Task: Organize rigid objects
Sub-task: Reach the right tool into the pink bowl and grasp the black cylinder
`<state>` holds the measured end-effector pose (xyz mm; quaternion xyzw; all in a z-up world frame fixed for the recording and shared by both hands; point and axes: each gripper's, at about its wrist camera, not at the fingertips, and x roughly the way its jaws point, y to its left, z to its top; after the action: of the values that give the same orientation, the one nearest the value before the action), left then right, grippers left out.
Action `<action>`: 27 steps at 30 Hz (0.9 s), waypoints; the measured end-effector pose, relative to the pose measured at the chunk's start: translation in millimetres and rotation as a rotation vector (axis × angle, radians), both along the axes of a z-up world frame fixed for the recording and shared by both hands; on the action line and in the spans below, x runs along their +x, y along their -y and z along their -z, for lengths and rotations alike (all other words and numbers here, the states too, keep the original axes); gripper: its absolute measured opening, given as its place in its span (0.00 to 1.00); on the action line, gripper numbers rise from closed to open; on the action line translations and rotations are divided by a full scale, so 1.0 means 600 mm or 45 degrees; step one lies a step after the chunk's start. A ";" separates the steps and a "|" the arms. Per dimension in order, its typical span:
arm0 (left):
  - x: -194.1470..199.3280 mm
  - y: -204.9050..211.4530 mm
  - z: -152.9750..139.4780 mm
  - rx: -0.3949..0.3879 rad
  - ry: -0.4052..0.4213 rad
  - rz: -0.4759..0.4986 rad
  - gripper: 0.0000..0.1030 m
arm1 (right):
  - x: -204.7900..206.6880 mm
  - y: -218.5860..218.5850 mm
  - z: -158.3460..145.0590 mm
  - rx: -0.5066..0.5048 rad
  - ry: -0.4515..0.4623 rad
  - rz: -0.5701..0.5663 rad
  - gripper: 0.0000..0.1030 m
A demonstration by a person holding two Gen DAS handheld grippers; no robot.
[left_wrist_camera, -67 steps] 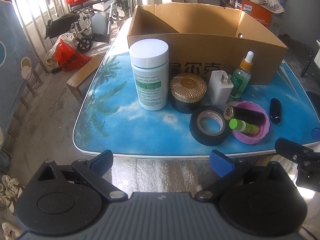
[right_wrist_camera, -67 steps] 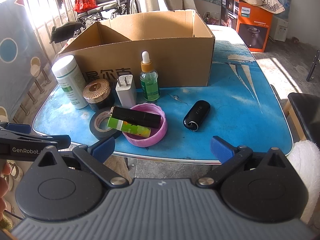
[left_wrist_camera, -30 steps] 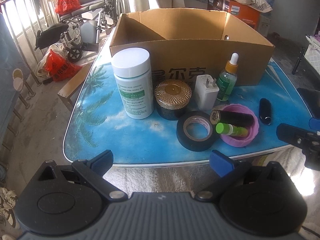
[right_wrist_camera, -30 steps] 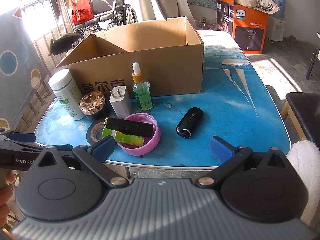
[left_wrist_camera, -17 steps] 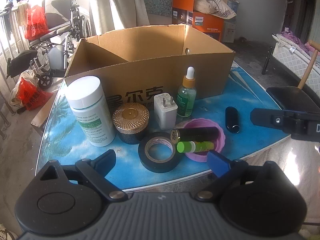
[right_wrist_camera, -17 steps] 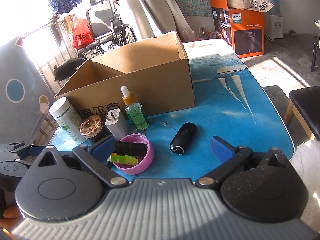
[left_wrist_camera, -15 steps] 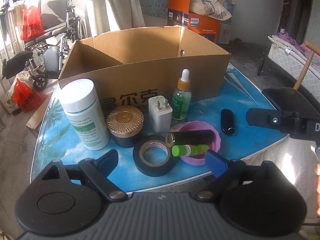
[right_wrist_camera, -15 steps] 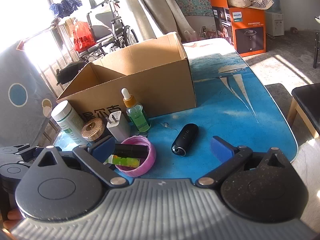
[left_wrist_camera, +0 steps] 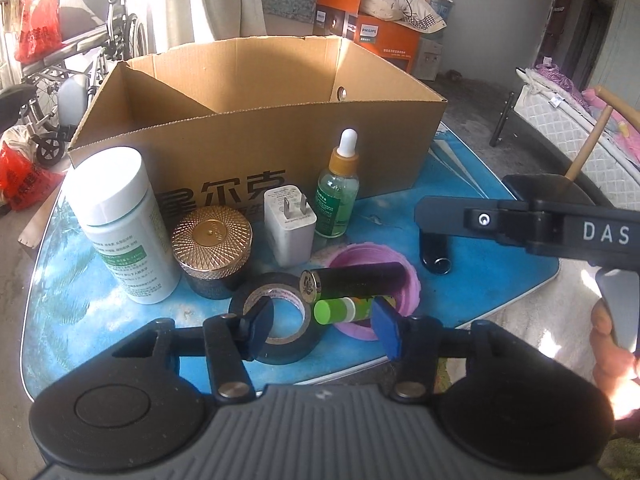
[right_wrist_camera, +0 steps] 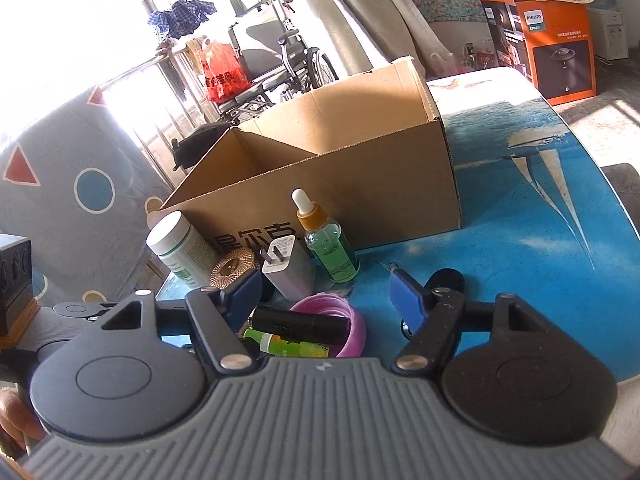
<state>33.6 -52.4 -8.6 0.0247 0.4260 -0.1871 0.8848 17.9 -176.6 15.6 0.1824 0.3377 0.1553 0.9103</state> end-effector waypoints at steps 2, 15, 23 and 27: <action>0.000 -0.001 0.002 -0.002 -0.005 0.004 0.50 | 0.013 -0.006 0.005 0.020 -0.012 -0.057 0.56; -0.009 0.005 0.017 0.083 -0.004 0.006 0.43 | 0.048 -0.023 0.041 -0.152 -0.047 -0.153 0.43; -0.007 0.012 0.025 0.105 0.005 0.018 0.43 | 0.044 -0.055 0.055 -0.509 -0.056 -0.155 0.36; -0.003 0.013 0.026 0.089 0.007 0.020 0.43 | 0.035 -0.054 0.059 -0.519 -0.088 -0.130 0.36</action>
<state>31.8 -60.4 -24.1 0.0595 0.4298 -0.1787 0.8831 39.1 -144.3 -19.6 -0.0177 0.4019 0.1234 0.9071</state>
